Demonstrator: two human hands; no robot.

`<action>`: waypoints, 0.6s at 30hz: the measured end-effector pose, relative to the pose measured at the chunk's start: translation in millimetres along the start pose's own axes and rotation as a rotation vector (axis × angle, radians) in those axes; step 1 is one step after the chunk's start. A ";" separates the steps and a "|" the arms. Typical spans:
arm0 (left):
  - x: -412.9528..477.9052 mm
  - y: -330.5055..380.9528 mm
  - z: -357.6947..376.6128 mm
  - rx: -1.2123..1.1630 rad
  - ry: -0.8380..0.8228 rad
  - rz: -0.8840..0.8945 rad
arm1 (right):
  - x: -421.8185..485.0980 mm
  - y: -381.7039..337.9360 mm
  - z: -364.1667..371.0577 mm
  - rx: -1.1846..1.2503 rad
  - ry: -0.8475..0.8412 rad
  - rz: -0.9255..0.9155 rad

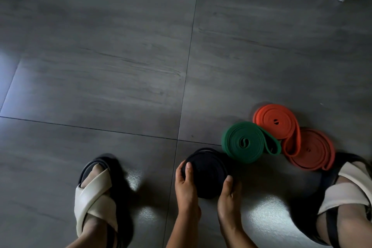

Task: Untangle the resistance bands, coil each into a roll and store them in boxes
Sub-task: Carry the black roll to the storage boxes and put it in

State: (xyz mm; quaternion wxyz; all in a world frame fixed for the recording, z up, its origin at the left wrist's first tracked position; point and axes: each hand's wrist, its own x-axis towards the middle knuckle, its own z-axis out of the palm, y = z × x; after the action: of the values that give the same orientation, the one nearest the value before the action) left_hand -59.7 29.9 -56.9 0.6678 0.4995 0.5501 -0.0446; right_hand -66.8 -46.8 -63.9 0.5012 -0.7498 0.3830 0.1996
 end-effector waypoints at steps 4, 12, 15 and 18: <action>-7.2 10.6 -17.6 -0.038 0.047 -0.016 | -15.0 -14.8 5.9 0.070 -0.047 -0.085; -57.9 84.4 -36.9 -0.128 -0.003 0.170 | -70.3 -88.8 5.8 0.101 0.051 -0.401; -91.3 113.2 -41.1 -0.152 -0.081 0.250 | -95.0 -122.6 -9.7 0.106 0.051 -0.504; -126.3 148.8 -47.4 -0.172 -0.140 0.306 | -119.2 -157.6 -25.8 0.151 0.036 -0.583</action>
State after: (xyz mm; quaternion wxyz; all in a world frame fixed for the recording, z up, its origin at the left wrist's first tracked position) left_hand -51.1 75.9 138.5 0.7437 0.5140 0.4217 0.0698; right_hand -21.7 6.6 122.7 0.5848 -0.7922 0.1740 0.0046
